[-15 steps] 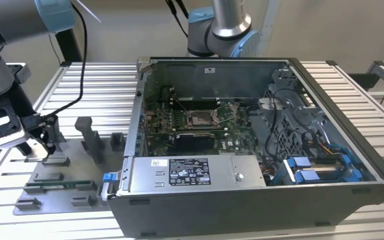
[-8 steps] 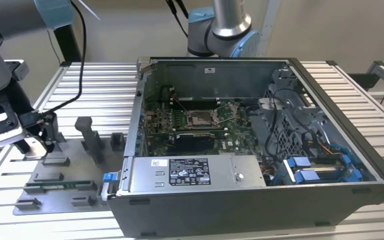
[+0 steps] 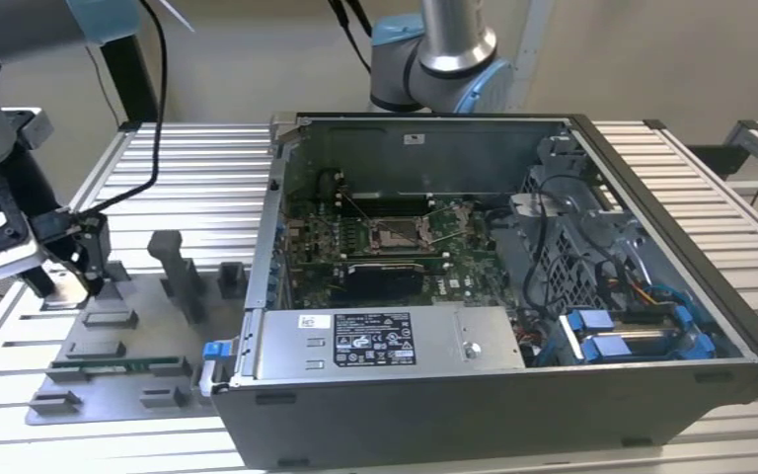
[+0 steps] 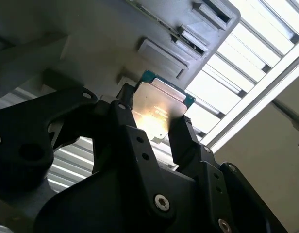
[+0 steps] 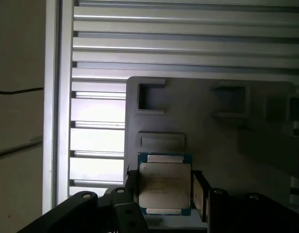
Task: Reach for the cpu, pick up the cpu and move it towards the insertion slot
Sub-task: 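Pick up the cpu and move it towards the insertion slot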
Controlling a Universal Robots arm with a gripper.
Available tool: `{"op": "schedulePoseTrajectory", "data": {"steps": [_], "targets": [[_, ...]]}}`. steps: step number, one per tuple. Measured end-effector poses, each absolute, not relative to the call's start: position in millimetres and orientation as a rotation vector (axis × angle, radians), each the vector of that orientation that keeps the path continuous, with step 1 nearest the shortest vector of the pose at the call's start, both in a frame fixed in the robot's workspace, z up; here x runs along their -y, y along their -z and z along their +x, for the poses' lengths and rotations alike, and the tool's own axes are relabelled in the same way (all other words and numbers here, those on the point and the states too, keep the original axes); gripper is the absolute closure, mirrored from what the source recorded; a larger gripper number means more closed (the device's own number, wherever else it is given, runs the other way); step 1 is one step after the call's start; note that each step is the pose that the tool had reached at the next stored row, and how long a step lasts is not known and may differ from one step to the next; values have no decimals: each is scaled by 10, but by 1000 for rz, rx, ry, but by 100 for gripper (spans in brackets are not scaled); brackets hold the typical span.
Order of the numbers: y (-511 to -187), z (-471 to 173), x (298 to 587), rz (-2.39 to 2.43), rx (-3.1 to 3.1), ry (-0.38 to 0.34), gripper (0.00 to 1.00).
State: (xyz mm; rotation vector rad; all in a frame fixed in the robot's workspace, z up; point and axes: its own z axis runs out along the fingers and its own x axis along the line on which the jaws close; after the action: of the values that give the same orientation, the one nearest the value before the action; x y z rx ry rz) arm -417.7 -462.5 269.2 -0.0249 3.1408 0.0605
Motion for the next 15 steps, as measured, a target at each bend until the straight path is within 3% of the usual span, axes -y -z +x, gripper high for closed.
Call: {"op": "schedulePoseTrajectory", "data": {"steps": [15], "targets": [[-2978, -4177, 4625, -25, -3141, -61, 100]]}}
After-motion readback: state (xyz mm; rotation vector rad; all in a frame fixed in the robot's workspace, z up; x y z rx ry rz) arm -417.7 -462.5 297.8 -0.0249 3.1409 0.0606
